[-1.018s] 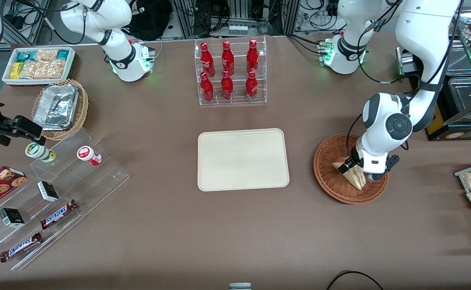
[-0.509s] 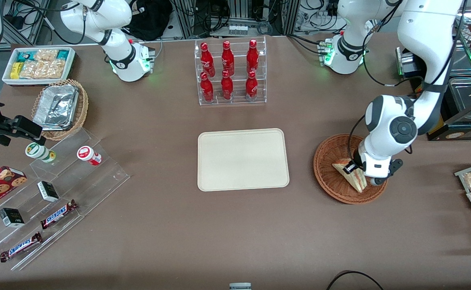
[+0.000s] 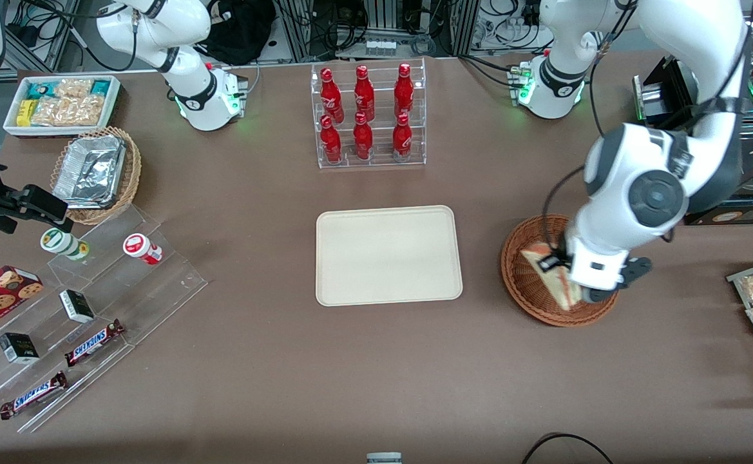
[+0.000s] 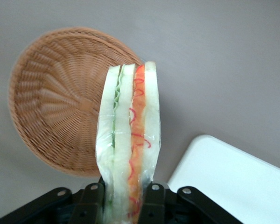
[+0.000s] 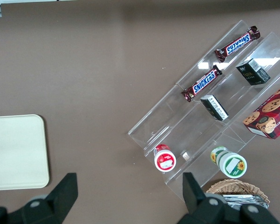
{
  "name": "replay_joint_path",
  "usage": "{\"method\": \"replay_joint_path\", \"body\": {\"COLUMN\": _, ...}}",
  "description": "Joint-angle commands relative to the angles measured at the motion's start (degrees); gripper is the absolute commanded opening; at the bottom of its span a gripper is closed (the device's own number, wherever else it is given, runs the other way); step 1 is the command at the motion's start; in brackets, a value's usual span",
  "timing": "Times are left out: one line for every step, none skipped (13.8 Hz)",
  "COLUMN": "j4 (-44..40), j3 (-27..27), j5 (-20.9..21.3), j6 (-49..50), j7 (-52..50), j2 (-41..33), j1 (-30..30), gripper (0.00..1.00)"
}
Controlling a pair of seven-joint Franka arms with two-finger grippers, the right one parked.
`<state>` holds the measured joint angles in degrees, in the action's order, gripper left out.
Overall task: Place sandwich from basket to tray
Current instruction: 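Carry the sandwich with the left gripper over the cream tray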
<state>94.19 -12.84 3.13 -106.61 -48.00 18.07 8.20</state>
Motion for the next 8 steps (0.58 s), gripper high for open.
{"method": "replay_joint_path", "body": {"j4": -5.07, "j3": 0.54, "j5": 0.21, "j6": 1.67, "j7": -1.74, "j2": 5.73, "j1": 7.07, "gripper": 0.07}}
{"method": "replay_joint_path", "body": {"j4": -6.03, "j3": 0.54, "j5": 0.39, "j6": 1.50, "j7": -2.00, "j2": 7.57, "j1": 10.23, "gripper": 0.07}}
{"method": "replay_joint_path", "body": {"j4": -8.39, "j3": 0.54, "j5": 0.39, "j6": 1.49, "j7": -2.18, "j2": 10.12, "j1": 12.78, "gripper": 0.07}}
{"method": "replay_joint_path", "body": {"j4": -10.41, "j3": 0.54, "j5": 0.39, "j6": 1.41, "j7": -2.27, "j2": 12.49, "j1": 14.81, "gripper": 0.07}}
{"method": "replay_joint_path", "body": {"j4": -11.74, "j3": 0.62, "j5": 0.48, "j6": 1.15, "j7": -2.27, "j2": 14.60, "j1": 16.66, "gripper": 0.07}}
{"method": "replay_joint_path", "body": {"j4": -12.80, "j3": 0.62, "j5": 0.65, "j6": -0.51, "j7": -2.10, "j2": 16.62, "j1": 18.41, "gripper": 0.08}}
{"method": "replay_joint_path", "body": {"j4": -12.98, "j3": 0.62, "j5": 0.74, "j6": -3.14, "j7": -2.01, "j2": 18.12, "j1": 20.00, "gripper": 0.08}}
{"method": "replay_joint_path", "body": {"j4": -12.98, "j3": 0.62, "j5": 0.74, "j6": -5.34, "j7": -2.09, "j2": 19.10, "j1": 21.32, "gripper": 0.08}}
